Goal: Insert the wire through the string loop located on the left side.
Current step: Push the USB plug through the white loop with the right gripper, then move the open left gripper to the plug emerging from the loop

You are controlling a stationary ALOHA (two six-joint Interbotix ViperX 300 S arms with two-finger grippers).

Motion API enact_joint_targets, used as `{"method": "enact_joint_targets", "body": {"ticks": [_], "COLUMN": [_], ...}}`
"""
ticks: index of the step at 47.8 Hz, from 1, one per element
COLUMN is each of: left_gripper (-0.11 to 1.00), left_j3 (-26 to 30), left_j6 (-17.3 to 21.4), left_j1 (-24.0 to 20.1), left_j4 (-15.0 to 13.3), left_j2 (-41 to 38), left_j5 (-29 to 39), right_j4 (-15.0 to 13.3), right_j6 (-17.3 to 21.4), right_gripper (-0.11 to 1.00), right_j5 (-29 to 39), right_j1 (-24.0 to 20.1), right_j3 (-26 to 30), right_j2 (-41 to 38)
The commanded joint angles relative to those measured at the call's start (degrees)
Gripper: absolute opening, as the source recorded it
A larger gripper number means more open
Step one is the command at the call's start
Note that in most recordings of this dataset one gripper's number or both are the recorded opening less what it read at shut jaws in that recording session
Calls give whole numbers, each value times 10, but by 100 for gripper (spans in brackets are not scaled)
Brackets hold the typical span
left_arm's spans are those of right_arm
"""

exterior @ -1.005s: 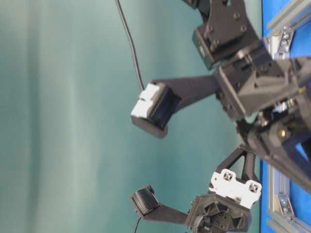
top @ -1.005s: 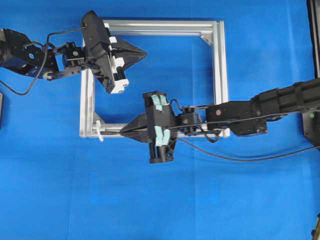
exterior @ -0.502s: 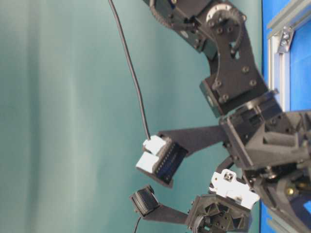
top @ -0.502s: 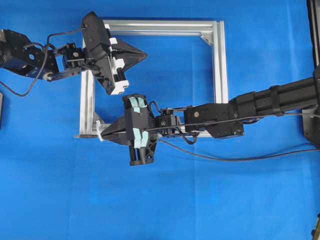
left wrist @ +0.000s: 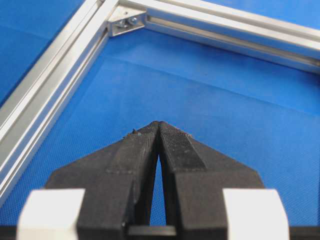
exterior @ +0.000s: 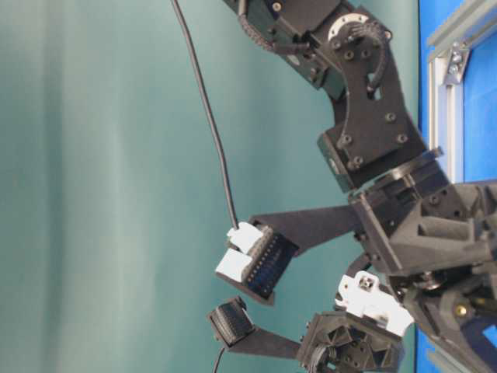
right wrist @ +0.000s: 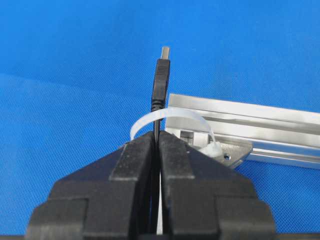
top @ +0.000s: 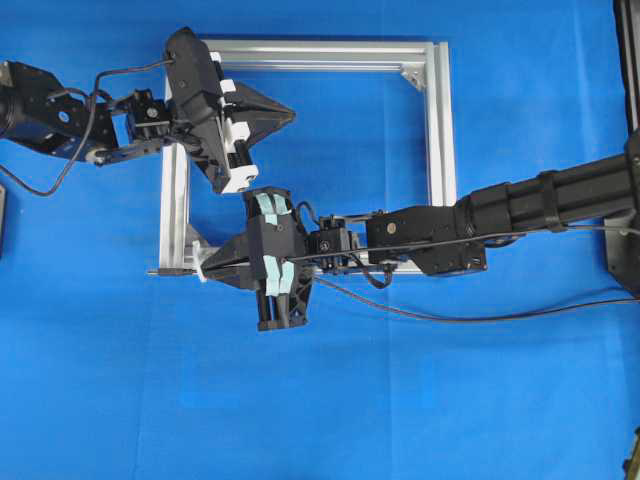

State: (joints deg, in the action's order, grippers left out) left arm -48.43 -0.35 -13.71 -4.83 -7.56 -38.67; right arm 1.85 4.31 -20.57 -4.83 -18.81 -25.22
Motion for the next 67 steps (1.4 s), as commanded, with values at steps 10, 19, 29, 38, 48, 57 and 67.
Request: {"method": "enact_joint_targets", "body": {"ticks": [10, 19, 29, 38, 48, 57, 67], "left_gripper": [0, 0, 0, 0, 0, 0, 0], "left_j3": [-42, -112, -185, -229, -238, -243, -255], "left_j6": [-1, -1, -1, -1, -4, -6, -18], "left_j1": [5, 0, -4, -9, -12, 17, 94], "left_j4": [1, 1, 1, 1, 2, 2, 1], "left_j2": [41, 93, 150, 184, 191, 193, 219], "left_j5": [-3, -5, -5, -5, -5, -5, -5], "right_j4": [0, 0, 0, 0, 0, 0, 0], "right_j6": [1, 1, 1, 1, 1, 1, 1], "right_gripper": [0, 0, 0, 0, 0, 0, 0], "right_j5": [-2, -2, -2, -2, -2, -2, -2], "right_j1": [1, 1, 1, 1, 1, 1, 1], "right_j3": [9, 8, 8, 7, 6, 6, 7], "right_j2": [12, 12, 12, 12, 12, 12, 12]}}
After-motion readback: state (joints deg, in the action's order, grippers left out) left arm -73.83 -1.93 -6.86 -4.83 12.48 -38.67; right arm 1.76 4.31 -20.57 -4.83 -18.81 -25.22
